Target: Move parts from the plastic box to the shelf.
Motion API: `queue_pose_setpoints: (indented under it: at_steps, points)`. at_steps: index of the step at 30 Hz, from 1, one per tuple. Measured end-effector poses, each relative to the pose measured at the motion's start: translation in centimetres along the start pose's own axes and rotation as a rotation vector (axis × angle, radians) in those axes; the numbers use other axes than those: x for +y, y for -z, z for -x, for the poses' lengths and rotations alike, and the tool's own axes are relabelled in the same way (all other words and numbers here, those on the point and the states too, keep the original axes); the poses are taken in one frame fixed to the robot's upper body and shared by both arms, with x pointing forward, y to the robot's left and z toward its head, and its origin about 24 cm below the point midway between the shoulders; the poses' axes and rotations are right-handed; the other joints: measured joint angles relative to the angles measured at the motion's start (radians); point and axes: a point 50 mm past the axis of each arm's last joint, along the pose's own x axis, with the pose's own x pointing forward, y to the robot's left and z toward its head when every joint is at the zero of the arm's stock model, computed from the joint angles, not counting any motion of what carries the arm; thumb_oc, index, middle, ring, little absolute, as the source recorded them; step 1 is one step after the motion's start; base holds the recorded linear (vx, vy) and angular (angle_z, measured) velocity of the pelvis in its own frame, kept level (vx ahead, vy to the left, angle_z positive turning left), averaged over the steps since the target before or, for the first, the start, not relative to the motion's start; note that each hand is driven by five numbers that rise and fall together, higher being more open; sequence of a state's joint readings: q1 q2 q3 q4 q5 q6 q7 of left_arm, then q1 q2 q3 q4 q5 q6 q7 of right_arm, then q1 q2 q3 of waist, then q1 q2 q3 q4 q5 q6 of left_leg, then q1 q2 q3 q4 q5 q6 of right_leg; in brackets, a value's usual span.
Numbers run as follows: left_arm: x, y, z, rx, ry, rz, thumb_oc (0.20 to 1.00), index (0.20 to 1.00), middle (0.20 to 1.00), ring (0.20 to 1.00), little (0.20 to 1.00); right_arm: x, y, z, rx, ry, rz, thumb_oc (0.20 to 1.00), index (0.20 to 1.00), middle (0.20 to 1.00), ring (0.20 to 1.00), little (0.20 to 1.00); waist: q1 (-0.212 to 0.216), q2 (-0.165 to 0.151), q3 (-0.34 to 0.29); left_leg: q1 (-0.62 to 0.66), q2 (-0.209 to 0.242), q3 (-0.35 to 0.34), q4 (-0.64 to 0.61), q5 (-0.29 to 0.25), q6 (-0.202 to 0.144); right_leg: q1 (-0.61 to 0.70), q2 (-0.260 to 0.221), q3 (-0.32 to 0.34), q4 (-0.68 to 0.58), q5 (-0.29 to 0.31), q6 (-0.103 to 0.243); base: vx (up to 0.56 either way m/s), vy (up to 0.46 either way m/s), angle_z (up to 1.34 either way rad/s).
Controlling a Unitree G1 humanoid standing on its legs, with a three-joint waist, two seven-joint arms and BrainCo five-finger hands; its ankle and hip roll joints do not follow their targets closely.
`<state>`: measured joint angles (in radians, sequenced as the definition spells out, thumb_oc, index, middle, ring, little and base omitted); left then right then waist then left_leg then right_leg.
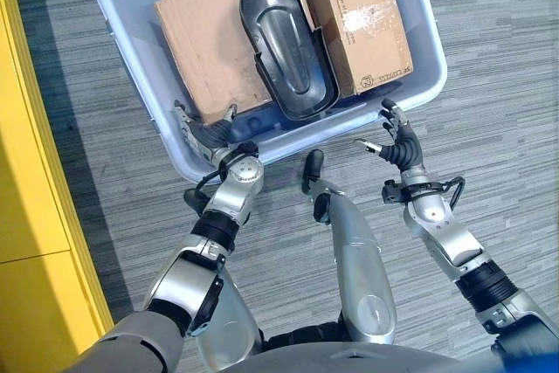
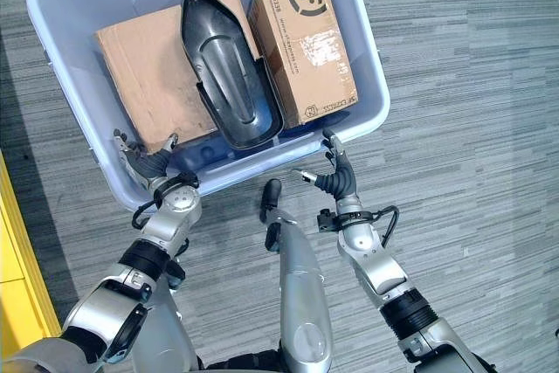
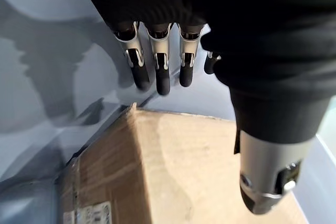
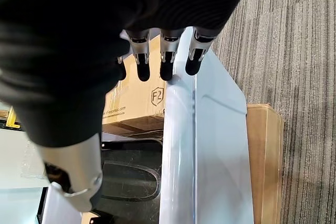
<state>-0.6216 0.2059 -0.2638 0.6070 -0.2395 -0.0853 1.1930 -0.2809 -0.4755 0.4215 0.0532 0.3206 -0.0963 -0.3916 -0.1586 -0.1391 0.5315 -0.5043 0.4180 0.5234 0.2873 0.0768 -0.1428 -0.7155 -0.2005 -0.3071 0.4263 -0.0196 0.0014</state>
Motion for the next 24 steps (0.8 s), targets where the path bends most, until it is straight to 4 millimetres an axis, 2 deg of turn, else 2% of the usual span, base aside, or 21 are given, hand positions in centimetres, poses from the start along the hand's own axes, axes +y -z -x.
queue_pose_setpoints:
  at_steps: [8, 9, 11, 13, 16, 20, 24]
  points:
    - [0.0, -1.4, 0.0, -0.125, 0.000, 0.047, 1.000, 1.000, 1.000, 1.000, 1.000, 0.0, -0.1, -0.1, -0.001, -0.002, 0.002, 1.000, 1.000, 1.000, 1.000, 1.000, 0.001, 0.001, 0.001, 0.000, 0.000, -0.003, 0.003, 0.000, 0.000, 0.000, -0.001, 0.000, 0.006, -0.001, -0.002, 0.00, 0.000, 0.00]
    - [0.0, -1.9, 0.1, -0.150, 0.006, 0.071, 1.000, 1.000, 1.000, 1.000, 1.000, 0.0, -0.1, -0.1, -0.001, -0.002, 0.002, 1.000, 1.000, 1.000, 1.000, 1.000, 0.001, 0.001, 0.001, 0.000, 0.000, -0.003, 0.003, 0.000, 0.001, -0.001, -0.001, 0.000, 0.007, -0.002, -0.003, 0.00, 0.000, 0.00]
    - [0.1, -4.5, 0.8, -0.226, 0.054, 0.200, 1.000, 1.000, 1.000, 1.000, 1.000, 0.0, -0.4, 0.1, -0.002, 0.001, 0.001, 1.000, 1.000, 1.000, 1.000, 1.000, 0.007, 0.005, 0.004, 0.000, 0.000, -0.003, 0.002, 0.002, 0.001, -0.002, 0.002, -0.001, 0.009, -0.003, -0.004, 0.00, 0.000, 0.00]
    - [0.4, -6.1, 1.6, -0.277, 0.088, 0.282, 1.000, 1.000, 1.000, 1.000, 1.000, -0.1, -0.4, 0.1, 0.001, 0.006, 0.002, 1.000, 1.000, 1.000, 1.000, 1.000, 0.012, 0.008, 0.004, 0.000, 0.000, -0.004, 0.001, 0.003, 0.001, -0.002, 0.004, 0.000, 0.008, -0.003, -0.004, 0.00, 0.000, 0.00]
    - [0.9, -7.3, 2.5, -0.316, 0.131, 0.355, 1.000, 1.000, 1.000, 1.000, 1.000, -0.1, -0.5, 0.3, 0.001, 0.007, 0.000, 1.000, 1.000, 1.000, 1.000, 1.000, 0.015, 0.011, 0.006, 0.000, -0.001, -0.007, -0.006, 0.007, 0.001, -0.001, 0.006, -0.003, 0.003, -0.003, -0.004, -0.02, -0.034, 0.00]
    - [1.2, -7.6, 3.2, -0.404, 0.162, 0.330, 1.000, 1.000, 1.000, 1.000, 1.000, -0.2, -0.8, 0.4, -0.008, 0.007, 0.005, 1.000, 1.000, 1.000, 1.000, 1.000, 0.016, 0.019, 0.010, 0.000, -0.001, -0.008, -0.007, 0.008, 0.000, -0.002, 0.008, -0.004, -0.003, -0.003, -0.004, 0.00, 0.000, 0.00]
    - [1.0, -8.7, 4.0, -0.456, 0.206, 0.334, 1.000, 1.000, 1.000, 1.000, 1.000, -0.2, -0.8, 0.4, -0.012, 0.007, 0.005, 1.000, 1.000, 1.000, 1.000, 1.000, 0.014, 0.022, 0.011, -0.001, -0.001, -0.006, -0.009, 0.008, 0.000, -0.003, 0.009, -0.004, -0.005, -0.003, -0.004, 0.00, 0.000, 0.00]
